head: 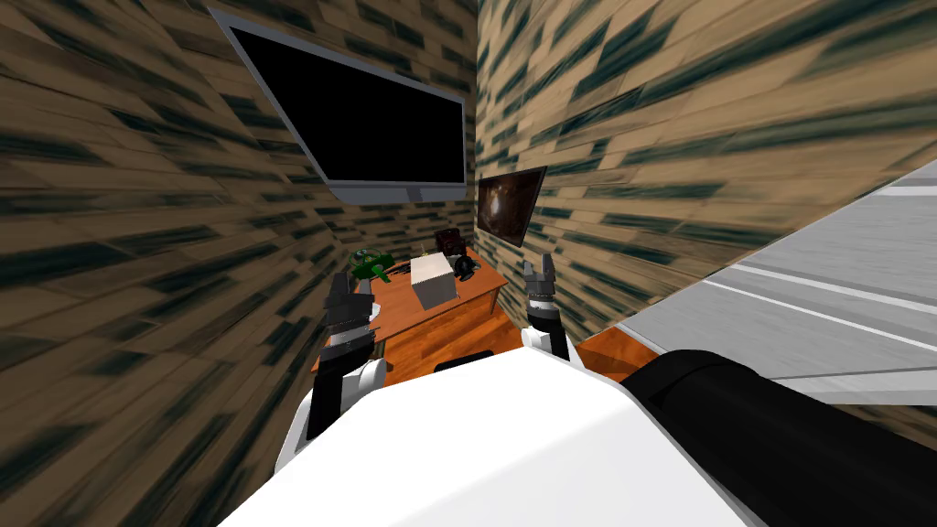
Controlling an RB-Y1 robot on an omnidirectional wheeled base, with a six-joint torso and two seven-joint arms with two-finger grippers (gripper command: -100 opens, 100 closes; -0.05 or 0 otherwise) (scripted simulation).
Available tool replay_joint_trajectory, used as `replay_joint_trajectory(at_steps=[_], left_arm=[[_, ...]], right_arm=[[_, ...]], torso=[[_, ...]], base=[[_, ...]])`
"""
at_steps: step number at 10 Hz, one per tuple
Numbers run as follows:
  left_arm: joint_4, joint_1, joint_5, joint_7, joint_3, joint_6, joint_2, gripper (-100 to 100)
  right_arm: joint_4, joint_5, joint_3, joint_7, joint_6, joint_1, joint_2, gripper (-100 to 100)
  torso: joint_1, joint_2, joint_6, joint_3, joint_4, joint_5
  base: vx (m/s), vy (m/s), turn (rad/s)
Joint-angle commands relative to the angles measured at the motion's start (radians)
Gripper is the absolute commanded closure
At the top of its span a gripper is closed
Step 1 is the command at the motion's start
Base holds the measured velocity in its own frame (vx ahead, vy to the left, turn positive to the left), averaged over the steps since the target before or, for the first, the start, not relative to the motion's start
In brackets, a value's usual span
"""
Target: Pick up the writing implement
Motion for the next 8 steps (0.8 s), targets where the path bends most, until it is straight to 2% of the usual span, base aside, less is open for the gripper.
replay_joint_trajectory(at_steps=[1,6,7,8], left_arm=[[0.017,-0.009,0.001,0.006,0.002,0.026,0.030,-100],[0.102,-0.054,0.011,0.015,0.012,0.148,0.088,-100],[0.102,-0.054,0.011,0.015,0.012,0.154,0.088,-100],[0.126,-0.067,0.015,0.013,0.015,0.190,0.096,-100]], right_arm=[[0.000,0.000,0.000,0.000,0.000,0.000,0.000,0],[0.000,0.000,0.000,0.000,0.000,0.000,0.000,0],[0.000,0.000,0.000,0.000,0.000,0.000,0.000,0],[0.000,0.000,0.000,0.000,0.000,0.000,0.000,0]], torso=[[0.000,0.000,0.000,0.000,0.000,0.000],[-0.006,-0.001,0.000,-0.001,0.000,-0.001],[-0.006,-0.001,0.000,-0.001,0.000,-0.001],[-0.004,-0.001,0.000,-0.001,0.000,-0.001]], base=[[0.000,-0.034,-0.077],[0.010,-0.082,-0.110],[0.013,-0.055,-0.043],[0.015,-0.054,-0.120]])
